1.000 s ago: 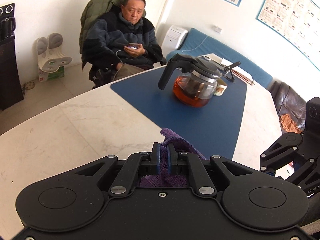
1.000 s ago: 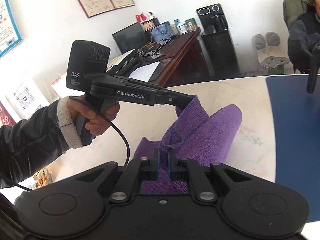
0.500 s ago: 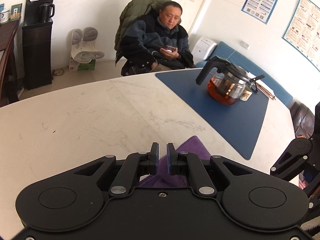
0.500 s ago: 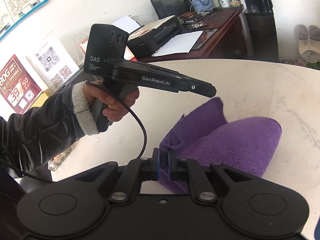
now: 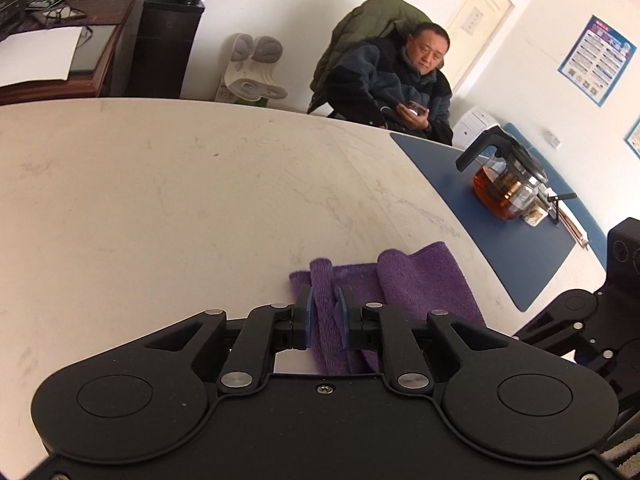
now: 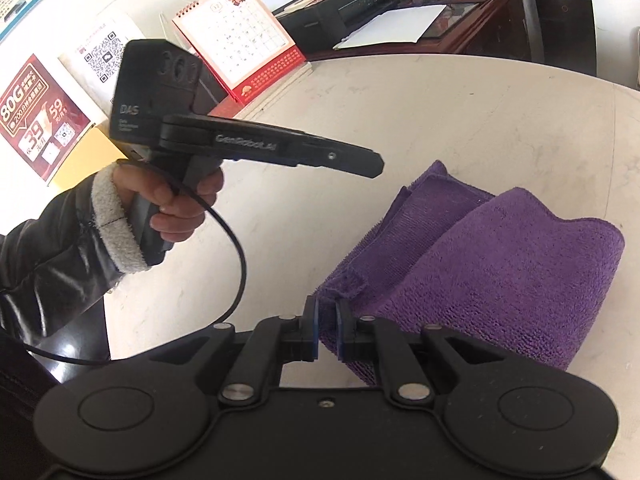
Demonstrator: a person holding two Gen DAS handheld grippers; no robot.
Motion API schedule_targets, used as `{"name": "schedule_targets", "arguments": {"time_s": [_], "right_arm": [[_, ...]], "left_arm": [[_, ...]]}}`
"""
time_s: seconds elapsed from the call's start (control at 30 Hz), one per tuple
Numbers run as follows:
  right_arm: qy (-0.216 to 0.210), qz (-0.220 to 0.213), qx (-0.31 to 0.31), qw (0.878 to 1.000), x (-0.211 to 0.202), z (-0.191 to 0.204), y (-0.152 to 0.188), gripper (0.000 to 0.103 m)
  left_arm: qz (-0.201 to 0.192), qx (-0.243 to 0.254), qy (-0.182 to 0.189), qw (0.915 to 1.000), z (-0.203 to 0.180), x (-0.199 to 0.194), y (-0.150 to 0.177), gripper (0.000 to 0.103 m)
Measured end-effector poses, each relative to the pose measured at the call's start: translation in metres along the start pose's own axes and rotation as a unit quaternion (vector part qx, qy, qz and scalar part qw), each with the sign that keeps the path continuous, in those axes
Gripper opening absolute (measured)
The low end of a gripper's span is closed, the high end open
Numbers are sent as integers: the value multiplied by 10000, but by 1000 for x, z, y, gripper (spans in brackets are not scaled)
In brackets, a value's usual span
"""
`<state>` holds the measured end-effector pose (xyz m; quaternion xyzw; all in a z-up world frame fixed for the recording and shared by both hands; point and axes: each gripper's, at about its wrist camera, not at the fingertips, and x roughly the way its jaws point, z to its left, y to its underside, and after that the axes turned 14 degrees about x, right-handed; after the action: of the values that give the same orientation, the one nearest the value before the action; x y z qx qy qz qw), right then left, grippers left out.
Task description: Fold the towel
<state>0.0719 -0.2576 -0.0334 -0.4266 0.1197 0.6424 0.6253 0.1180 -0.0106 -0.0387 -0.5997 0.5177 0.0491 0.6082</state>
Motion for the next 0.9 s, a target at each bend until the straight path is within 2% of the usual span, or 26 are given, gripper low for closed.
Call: {"name": "schedule_targets", "arguments": {"time_s": [0.2,0.37,0.47,0.53,0.57,0.63,0.73,0.9], "right_arm": [[-73,12,-336,9994,7,7,6,8],[-294,89,-369,9988,7,5,11,20],[-293,-400,-550,9973,-22,6,9,27],[-32,-619,-586,9964,-32,0,3,29],[237,-663,-640,9955,-34,-5,1,29],[829,-583,-912,9907,-24,-15,0,29],[1208,-291,-1247,9844,-5,-23,6,28],[1154,-220,-1199,9858,-13,-20,28,29]], "left_arm": [[26,-406,-103,9991,-15,-11,25,15],[181,-776,-279,9964,-12,-6,45,16],[287,-811,-375,9956,-12,-1,50,16],[261,-849,-374,9953,-12,-1,50,16],[258,-861,-372,9953,-11,-1,50,18],[265,-886,-353,9951,-12,1,50,18],[330,-871,-344,9951,-18,2,50,18],[448,-762,-286,9957,-39,0,60,19]]}}
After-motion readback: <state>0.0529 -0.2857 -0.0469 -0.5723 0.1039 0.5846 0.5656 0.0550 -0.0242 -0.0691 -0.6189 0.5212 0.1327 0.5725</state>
